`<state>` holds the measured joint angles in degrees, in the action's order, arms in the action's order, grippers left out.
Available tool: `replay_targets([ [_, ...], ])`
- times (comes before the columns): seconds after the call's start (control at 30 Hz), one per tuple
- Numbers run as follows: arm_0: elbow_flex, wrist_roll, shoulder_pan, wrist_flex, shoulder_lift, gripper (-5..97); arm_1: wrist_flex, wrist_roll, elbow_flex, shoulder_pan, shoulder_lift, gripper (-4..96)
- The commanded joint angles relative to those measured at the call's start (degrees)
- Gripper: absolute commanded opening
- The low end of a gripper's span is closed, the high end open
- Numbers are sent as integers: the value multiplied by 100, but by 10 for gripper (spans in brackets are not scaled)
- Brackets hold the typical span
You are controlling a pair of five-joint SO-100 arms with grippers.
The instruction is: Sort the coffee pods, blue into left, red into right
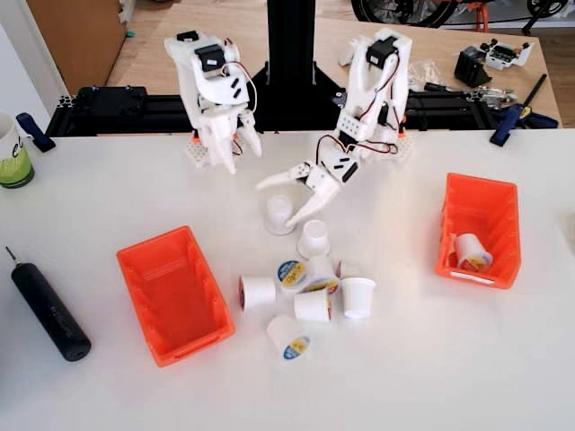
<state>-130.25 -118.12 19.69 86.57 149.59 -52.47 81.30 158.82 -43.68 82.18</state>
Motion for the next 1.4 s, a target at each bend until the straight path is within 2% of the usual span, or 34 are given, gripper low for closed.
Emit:
replay_targets([
  [0.0,26,-44,-44,-62,70,271,-765,62,-114,44,-501,410],
  [0.13,18,-79,-44,-62,70,268,-1354,185,-431,53,-1301,399],
  [0.27,18,-97,-53,-53,70,268,-1406,123,-527,53,-1389,381],
  [0.37,18,-97,-53,-44,70,268,-1389,141,-545,53,-1397,336],
  [0.53,18,-105,-53,-35,70,267,-1389,141,-615,53,-1441,190],
  [0.73,18,-132,-62,-44,70,264,-1529,193,-624,18,-1450,126],
  [0.87,9,-167,-62,-26,70,264,-2303,229,-536,-62,-1450,95],
  [0.97,-26,-211,-62,-35,70,264,-3076,18,-527,-70,-1450,91],
  [1.03,-44,-220,-53,-53,70,264,-3568,-369,-606,-62,-1441,91],
  [1.13,-53,-290,-53,-18,70,264,-3955,-1503,-879,-62,-1204,71],
  [1.23,-105,-396,-53,-35,70,267,-3788,-2848,-1195,-97,-677,97],
  [1.3,-158,-483,-53,-105,70,268,-3050,-3806,-1318,-62,132,117],
  [1.37,-220,-606,-53,-176,70,268,-1661,-4368,-1626,-35,1125,113],
])
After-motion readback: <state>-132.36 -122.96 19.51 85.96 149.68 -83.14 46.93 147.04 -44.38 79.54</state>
